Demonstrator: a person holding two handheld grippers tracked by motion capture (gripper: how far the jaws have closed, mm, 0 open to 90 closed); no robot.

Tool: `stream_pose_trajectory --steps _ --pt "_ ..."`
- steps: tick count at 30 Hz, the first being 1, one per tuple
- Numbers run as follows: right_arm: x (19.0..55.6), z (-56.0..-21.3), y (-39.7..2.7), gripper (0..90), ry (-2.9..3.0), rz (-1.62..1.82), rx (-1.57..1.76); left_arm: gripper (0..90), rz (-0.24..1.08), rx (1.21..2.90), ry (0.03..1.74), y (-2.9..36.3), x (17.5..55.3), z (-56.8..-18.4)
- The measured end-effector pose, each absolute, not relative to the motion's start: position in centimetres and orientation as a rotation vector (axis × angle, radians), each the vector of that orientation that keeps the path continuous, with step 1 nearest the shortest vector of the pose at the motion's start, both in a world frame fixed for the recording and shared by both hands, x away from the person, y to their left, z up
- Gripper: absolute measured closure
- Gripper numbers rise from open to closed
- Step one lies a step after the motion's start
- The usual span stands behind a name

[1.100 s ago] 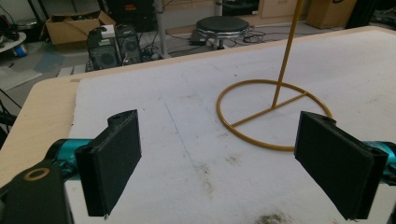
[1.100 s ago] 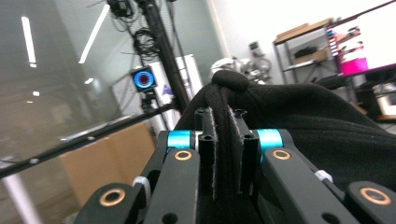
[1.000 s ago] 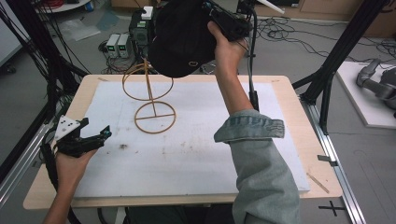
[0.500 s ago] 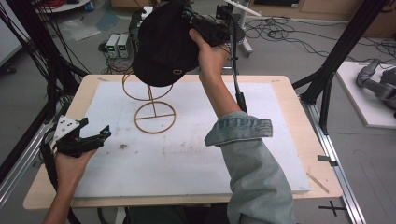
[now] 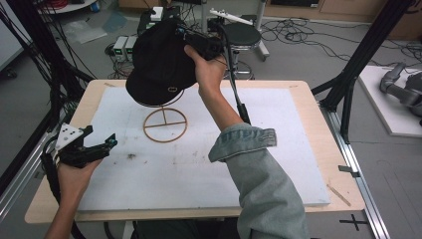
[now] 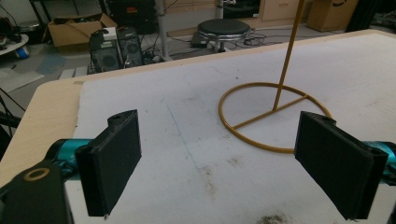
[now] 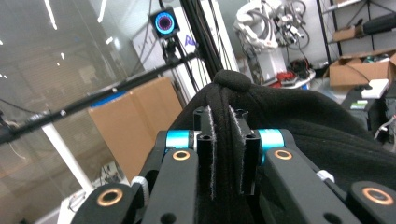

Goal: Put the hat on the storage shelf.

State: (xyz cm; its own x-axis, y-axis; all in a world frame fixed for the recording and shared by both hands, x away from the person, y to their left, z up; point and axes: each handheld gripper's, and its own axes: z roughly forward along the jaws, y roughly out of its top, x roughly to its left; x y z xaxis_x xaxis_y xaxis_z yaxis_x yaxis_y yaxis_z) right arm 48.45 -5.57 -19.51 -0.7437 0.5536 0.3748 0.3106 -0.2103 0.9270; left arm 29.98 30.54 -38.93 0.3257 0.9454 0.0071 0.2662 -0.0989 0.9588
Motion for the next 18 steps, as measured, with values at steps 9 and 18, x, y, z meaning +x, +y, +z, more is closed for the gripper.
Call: stream_pose_trajectory --steps 9,18 --pt "48.6 -21.2 -3.9 82.5 1.951 1.994 1.019 15.1 0.855 1.593 1.130 30.6 29.9 -38.9" --pt "48.6 -22.1 -2.3 81.7 2.020 1.920 0.999 15.1 0.855 1.590 1.132 30.7 29.9 -38.9"
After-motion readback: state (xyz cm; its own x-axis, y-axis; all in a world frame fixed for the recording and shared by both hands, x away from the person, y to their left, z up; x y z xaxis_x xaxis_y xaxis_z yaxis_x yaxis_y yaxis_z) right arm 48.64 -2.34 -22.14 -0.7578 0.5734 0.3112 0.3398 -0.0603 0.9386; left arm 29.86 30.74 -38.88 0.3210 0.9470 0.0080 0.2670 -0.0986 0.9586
